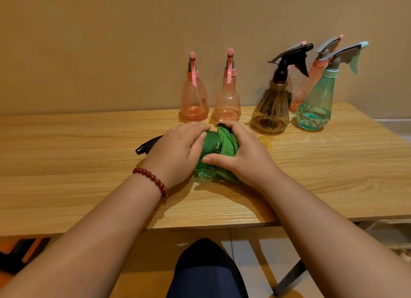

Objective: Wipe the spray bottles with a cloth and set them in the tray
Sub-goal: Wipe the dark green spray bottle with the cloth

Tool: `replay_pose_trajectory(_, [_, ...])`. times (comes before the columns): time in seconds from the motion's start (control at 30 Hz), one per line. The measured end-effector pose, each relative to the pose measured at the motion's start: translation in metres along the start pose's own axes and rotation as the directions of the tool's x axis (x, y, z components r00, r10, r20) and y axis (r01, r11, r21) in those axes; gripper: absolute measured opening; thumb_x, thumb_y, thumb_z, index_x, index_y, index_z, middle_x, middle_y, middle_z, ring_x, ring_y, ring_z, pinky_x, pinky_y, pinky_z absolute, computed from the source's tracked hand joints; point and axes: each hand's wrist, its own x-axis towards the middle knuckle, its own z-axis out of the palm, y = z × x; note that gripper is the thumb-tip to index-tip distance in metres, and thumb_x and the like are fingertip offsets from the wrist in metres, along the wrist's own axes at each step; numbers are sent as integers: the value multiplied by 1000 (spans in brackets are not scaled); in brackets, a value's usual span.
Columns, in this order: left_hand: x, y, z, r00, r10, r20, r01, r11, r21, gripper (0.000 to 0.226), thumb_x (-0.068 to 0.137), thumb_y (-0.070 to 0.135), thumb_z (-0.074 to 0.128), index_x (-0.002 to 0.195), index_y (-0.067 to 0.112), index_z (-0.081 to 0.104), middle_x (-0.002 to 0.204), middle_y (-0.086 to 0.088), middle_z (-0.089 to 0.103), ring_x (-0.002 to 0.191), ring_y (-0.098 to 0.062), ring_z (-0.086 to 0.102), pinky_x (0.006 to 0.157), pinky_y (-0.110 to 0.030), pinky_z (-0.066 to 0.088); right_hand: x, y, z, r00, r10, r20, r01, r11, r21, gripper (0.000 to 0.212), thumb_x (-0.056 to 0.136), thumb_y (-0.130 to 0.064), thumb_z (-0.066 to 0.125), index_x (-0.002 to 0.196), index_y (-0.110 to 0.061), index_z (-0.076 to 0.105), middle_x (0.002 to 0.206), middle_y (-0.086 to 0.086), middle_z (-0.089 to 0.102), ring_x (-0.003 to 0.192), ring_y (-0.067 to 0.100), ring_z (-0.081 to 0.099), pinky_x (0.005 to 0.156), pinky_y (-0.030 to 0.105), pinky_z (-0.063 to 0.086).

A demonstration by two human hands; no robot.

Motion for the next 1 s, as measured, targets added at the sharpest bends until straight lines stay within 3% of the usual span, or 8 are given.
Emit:
replay_pose_trajectory(0.1, [1, 1, 2, 1000, -17, -9, 17, 1000, -4, 36, 102, 24, 38, 134, 19, 54, 132, 2, 56, 125, -15, 47, 99, -21, 30, -3, 6, 3, 974, 105, -199, -69, 981, 180, 32, 94, -37, 56, 123, -24, 58, 113, -15, 55, 105, -1, 51, 95, 22, 44])
replay_pose_trajectory(0.2, [5, 2, 3, 998, -65, 19, 65, 998, -1, 39, 103, 31, 33, 135, 21, 53, 127, 2, 54, 121, -15, 45, 94, -23, 32, -4, 9, 2, 904, 205, -375, -87, 947, 308, 29, 101, -31, 43, 121, -24, 63, 116, -10, 65, 110, 5, 57, 97, 39, 48])
replay_pose_trajectory(0.3, [8, 5, 9, 997, -74, 23, 74, 997, -14, 39, 104, 32, 29, 132, 21, 53, 124, 2, 51, 119, -15, 44, 92, -21, 29, -6, 4, 4, 922, 151, -358, -45, 957, 288, 30, 102, -26, 42, 124, -24, 62, 119, -12, 64, 112, 0, 56, 98, 29, 47])
replay_pose_trajectory(0.37, [7, 6, 14, 997, -66, 39, 67, 997, -24, 41, 104, 32, 27, 138, 21, 47, 137, 3, 48, 129, -17, 40, 101, -23, 27, -5, -2, 7, 934, 115, -337, -19, 961, 277, 31, 102, -24, 41, 128, -24, 60, 125, -13, 60, 117, -3, 52, 100, 22, 43])
replay_pose_trajectory(0.5, [5, 5, 18, 998, -57, 37, 59, 997, -42, 42, 104, 29, 28, 141, 19, 44, 143, 3, 47, 134, -14, 34, 108, -22, 20, 4, -10, 19, 973, 163, -164, -108, 948, 300, 36, 103, -29, 36, 137, -26, 51, 143, -10, 47, 129, -3, 37, 106, 13, 27])
replay_pose_trajectory(0.7, [4, 3, 24, 998, -60, -6, 60, 995, -75, 46, 101, 33, 24, 135, 18, 52, 135, 1, 53, 128, -14, 40, 102, -19, 22, 18, -4, 22, 906, 404, -126, -337, 869, 362, 37, 104, -33, 30, 119, -17, 60, 108, -3, 62, 107, 16, 56, 93, 33, 43])
replay_pose_trajectory(0.87, [4, 1, 24, 997, -74, -12, 73, 994, -84, 55, 95, 37, 20, 136, 18, 51, 138, 2, 52, 131, -14, 39, 104, -19, 20, 13, -12, 29, 930, 320, -183, -207, 864, 459, 40, 105, -28, 30, 139, -21, 50, 145, -7, 47, 135, 6, 37, 115, 26, 27])
replay_pose_trajectory(1.0, [3, 1, 24, 997, -73, -12, 71, 993, -99, 54, 95, 37, 20, 136, 18, 52, 137, 2, 52, 131, -14, 38, 104, -19, 20, 17, -12, 33, 905, 395, -158, -277, 828, 488, 41, 105, -33, 28, 138, -24, 51, 140, -4, 51, 131, 11, 43, 113, 32, 32])
